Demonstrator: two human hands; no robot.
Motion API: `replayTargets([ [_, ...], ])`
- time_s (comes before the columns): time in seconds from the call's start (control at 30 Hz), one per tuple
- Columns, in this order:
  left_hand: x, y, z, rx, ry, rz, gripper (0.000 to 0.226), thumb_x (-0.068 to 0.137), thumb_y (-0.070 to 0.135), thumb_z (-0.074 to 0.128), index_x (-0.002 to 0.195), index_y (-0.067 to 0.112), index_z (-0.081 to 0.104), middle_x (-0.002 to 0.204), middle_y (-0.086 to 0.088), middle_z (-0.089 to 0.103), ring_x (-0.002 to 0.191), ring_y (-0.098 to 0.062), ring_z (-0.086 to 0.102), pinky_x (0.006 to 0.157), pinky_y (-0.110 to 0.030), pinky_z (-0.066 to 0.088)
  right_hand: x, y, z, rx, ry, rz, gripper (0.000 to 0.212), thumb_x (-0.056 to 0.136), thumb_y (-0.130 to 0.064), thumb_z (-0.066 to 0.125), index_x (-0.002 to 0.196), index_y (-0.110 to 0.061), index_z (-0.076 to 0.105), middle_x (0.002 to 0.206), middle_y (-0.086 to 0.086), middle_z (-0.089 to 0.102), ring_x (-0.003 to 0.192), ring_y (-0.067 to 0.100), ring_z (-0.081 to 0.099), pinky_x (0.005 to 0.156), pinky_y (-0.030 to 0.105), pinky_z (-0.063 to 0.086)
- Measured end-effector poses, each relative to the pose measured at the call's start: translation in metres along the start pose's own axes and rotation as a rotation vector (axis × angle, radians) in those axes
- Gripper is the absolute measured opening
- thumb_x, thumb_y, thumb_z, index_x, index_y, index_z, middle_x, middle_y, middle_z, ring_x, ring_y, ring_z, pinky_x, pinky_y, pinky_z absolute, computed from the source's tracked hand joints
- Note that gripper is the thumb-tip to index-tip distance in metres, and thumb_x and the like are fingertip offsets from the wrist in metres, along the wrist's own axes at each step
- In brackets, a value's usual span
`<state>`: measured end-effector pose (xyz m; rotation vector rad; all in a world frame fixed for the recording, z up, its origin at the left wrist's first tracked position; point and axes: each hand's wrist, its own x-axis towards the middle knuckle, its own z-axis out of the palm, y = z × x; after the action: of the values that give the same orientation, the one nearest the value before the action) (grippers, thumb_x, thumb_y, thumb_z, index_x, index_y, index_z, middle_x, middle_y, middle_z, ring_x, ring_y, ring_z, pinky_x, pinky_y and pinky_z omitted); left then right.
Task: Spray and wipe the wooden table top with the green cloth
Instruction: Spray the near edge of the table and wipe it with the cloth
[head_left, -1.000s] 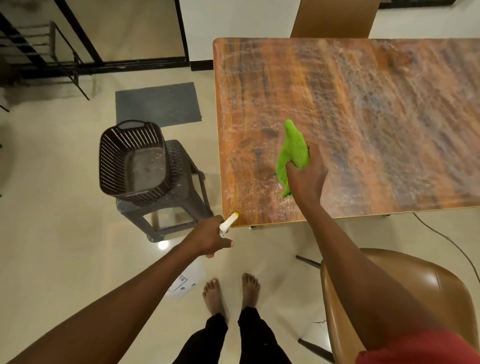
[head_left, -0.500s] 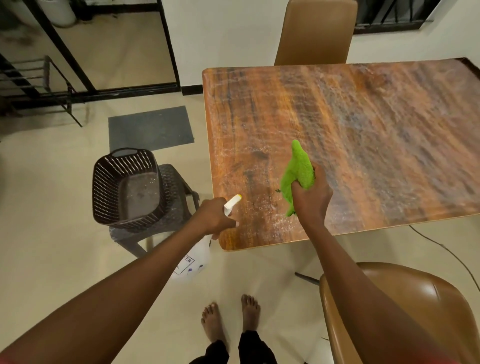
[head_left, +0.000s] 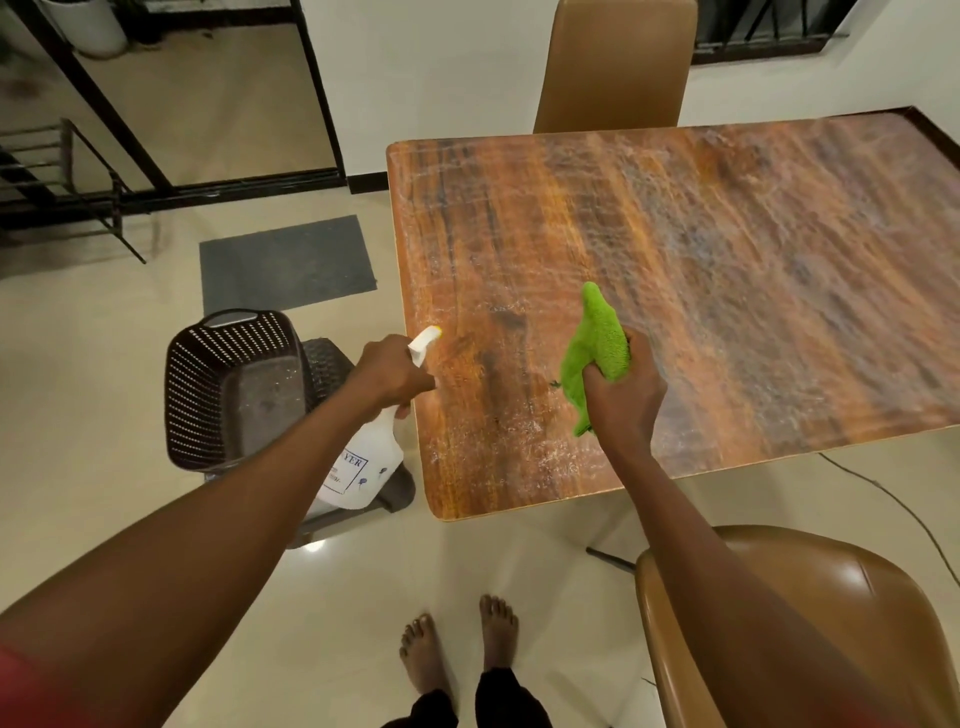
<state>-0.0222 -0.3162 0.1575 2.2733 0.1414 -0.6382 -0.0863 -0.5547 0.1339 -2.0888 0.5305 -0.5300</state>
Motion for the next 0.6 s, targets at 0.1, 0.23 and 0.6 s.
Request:
replayTargets([
  [0.1,0.008,-0.003,-0.007,-0.065,0.037,-0.015,0.034,0.081,0.014,0.073,0.108,0.001,0.058,0.095,-0.02,0.062,0.06,-0.024,0.059,0.048,-0.03,0.045,0.004,-0.003,0.002,0.005,-0.001,0.0,0.042,0.076,-0.005,0.064,0.117,-0.015,0.059,0.084,-0.002,0.058,0.065,0.0,0.051,0.051,0.006,0.034],
  [0.23,0.009,-0.005,-0.005,-0.092,0.081,-0.024,0.028,0.081,0.009,0.07,0.106,0.001,0.058,0.097,-0.024,0.063,0.06,-0.031,0.061,0.057,-0.039,0.054,0.006,-0.001,0.003,0.005,0.005,-0.002,0.041,0.076,-0.007,0.064,0.116,-0.016,0.059,0.084,-0.002,0.059,0.064,0.006,0.051,0.051,0.007,0.033],
  [0.6,0.017,0.041,0.008,-0.055,0.072,0.042,0.035,0.086,0.012,0.068,0.116,0.005,0.051,0.101,-0.021,0.059,0.051,-0.024,0.055,0.047,-0.03,0.047,0.013,0.005,-0.007,-0.017,-0.019,-0.059,0.043,0.077,-0.005,0.063,0.118,-0.017,0.06,0.086,0.002,0.063,0.066,0.017,0.055,0.05,0.008,0.035],
])
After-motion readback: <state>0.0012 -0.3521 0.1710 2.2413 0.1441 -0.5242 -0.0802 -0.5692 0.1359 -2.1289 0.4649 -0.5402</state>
